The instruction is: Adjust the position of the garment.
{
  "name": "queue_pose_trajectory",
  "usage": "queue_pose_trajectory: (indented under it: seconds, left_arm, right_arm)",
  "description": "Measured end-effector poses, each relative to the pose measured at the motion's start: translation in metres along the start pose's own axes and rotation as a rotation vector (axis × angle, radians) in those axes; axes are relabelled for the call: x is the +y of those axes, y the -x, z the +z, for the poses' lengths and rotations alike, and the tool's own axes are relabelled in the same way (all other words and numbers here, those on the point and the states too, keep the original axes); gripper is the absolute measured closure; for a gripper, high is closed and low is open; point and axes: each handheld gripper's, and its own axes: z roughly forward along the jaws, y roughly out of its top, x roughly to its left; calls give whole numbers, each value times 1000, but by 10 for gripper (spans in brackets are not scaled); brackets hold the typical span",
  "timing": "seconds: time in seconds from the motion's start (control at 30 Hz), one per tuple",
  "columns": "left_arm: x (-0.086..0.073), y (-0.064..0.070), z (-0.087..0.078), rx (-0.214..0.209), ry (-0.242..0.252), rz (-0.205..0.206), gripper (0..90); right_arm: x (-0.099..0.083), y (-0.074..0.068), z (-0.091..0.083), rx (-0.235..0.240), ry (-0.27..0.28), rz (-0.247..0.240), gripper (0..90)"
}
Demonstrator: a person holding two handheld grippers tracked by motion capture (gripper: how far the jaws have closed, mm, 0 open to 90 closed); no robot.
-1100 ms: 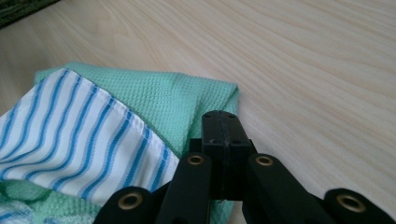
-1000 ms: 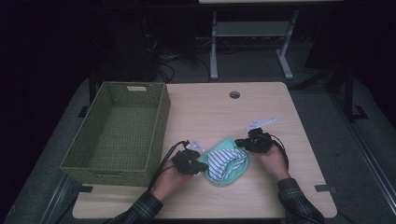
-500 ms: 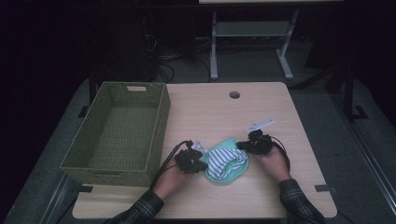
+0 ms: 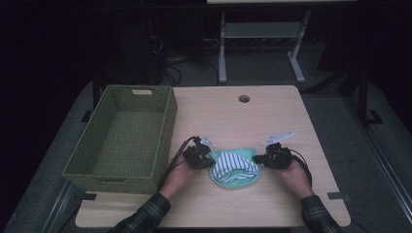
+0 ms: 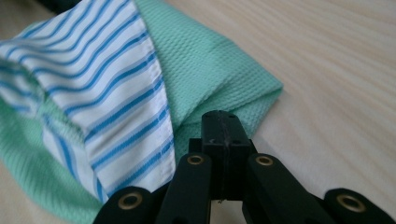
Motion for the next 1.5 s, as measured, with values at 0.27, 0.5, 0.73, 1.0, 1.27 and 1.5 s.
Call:
queue_pose_trajectory:
  seconds: [0.27,0.5,0.73,1.0,1.27,1.5]
  left_arm:
    - [12,-10,8,9,9,-4,897]
    - [22,-20,16,7,36,-15,898]
    - [22,-27,13,-29,80,-59,897]
    - [14,-21,-15,-44,127,-79,897]
    - [7,-4,-28,-82,127,-52,896]
    - [1,10,-37,-91,128,-36,886]
  right_arm:
    - [-11,-10,-8,20,-2,-7,899]
    - [-18,-19,-11,49,-1,-12,899]
    - [-17,-20,-21,35,46,-20,898]
    - [-8,17,-29,-48,108,39,899]
    - [-4,28,-10,-35,70,49,898]
    - [-13,10,-12,2,51,27,898]
